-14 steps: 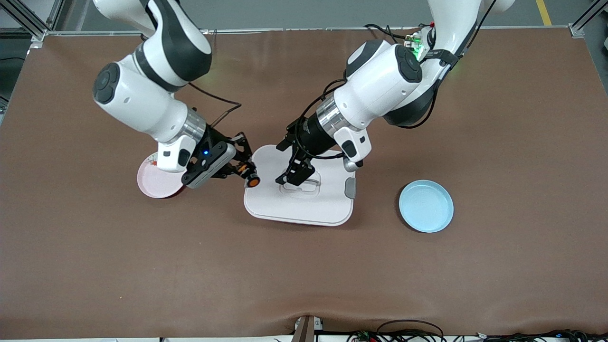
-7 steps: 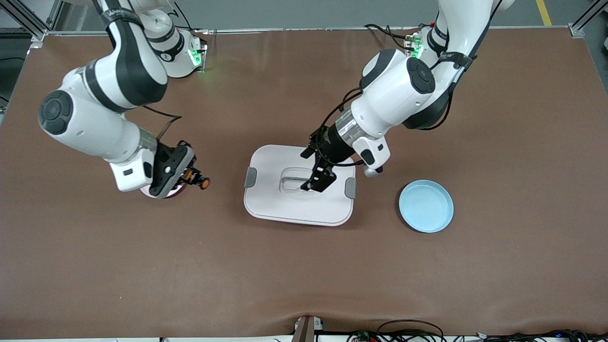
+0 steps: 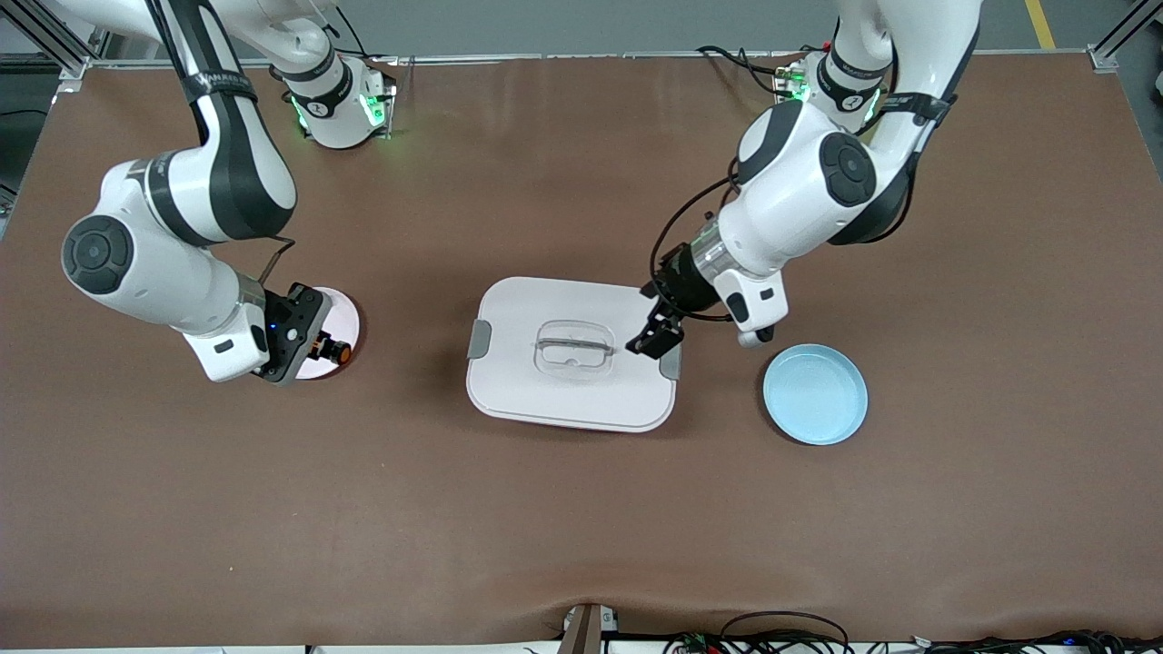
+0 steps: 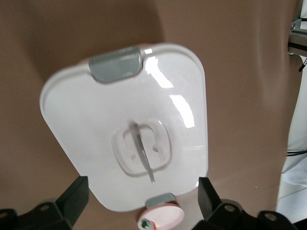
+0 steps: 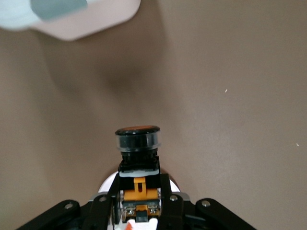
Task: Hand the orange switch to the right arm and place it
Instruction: 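Move the switch over the pink plate while the left gripper withdraws, then lower the orange switch onto the pink plate and open the right gripper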
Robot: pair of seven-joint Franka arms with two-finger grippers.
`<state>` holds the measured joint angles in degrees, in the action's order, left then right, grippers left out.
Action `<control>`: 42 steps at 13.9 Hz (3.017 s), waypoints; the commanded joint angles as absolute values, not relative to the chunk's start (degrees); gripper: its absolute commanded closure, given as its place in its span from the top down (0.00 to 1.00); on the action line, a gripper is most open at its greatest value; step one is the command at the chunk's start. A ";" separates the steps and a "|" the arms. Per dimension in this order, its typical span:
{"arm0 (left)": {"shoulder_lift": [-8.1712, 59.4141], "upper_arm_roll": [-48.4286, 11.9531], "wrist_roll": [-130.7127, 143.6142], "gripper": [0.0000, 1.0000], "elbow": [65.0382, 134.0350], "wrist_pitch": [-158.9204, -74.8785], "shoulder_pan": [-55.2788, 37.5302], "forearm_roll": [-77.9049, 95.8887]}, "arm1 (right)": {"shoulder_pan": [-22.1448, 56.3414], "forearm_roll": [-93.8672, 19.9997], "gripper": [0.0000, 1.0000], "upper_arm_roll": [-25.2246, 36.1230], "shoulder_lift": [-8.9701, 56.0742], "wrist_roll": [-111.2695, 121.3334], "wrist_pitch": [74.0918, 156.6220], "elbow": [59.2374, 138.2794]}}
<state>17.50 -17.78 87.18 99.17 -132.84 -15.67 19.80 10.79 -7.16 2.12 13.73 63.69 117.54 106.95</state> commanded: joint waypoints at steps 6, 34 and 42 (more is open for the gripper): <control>12.66 -17.84 72.53 1.00 103.62 -122.80 -7.92 11.60 | 4.04 -6.06 0.00 1.05 9.85 78.48 137.61 126.45; 5.37 -18.02 4.92 1.00 99.32 -110.58 13.27 -1.49 | 0.00 -6.68 0.00 0.70 17.84 88.15 156.45 136.23; 3.87 -18.19 6.15 1.00 98.35 -110.13 13.36 -1.49 | 0.53 -6.68 0.00 0.62 19.60 88.16 156.45 135.70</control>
